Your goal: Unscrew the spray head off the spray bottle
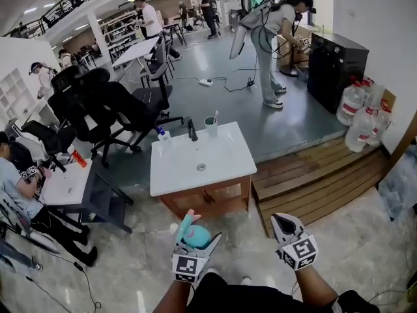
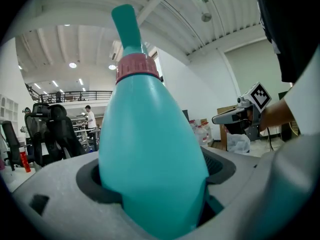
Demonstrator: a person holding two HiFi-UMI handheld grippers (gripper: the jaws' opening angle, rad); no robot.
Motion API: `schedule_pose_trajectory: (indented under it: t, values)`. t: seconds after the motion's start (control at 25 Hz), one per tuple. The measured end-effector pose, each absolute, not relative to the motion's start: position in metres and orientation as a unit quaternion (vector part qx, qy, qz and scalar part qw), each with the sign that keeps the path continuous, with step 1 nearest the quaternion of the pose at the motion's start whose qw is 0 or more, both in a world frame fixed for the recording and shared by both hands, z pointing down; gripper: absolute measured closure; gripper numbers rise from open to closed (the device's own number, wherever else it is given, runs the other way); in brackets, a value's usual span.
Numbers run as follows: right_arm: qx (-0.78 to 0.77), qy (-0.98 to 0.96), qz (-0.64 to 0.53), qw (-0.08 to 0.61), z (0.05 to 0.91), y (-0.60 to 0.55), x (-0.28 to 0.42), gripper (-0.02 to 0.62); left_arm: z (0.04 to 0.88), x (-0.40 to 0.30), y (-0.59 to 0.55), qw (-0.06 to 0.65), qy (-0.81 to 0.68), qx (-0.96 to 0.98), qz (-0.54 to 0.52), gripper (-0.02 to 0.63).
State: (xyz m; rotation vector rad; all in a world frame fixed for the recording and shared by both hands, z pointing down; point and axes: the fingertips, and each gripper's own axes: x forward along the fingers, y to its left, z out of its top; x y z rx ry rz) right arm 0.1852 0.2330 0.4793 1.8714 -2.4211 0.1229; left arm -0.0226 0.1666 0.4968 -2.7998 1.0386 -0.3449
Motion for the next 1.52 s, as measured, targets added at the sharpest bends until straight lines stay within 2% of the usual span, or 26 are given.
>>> schedule_pose_trajectory:
  t: [0.6,1.16,1.52]
  values:
    - [0.577,-0.815,0.026,0.037,0.476,0.093,0.159,0.591,0.501,-0.045,0.046,0.069,0.374,-0.917,-0.118,0.132]
    - [0.568,-0.822,0.023,0.041,0.463,-0.074,0.097,0.591,0.502,-0.091,-0.115,0.069,0.367,-0.92,-0.123,0.132]
    - [0.565,-0.823,0.027,0.055,0.468,-0.141,0.068,0.591,0.508,-0.11,-0.187,0.072,0.36,-0.922,-0.121,0.132]
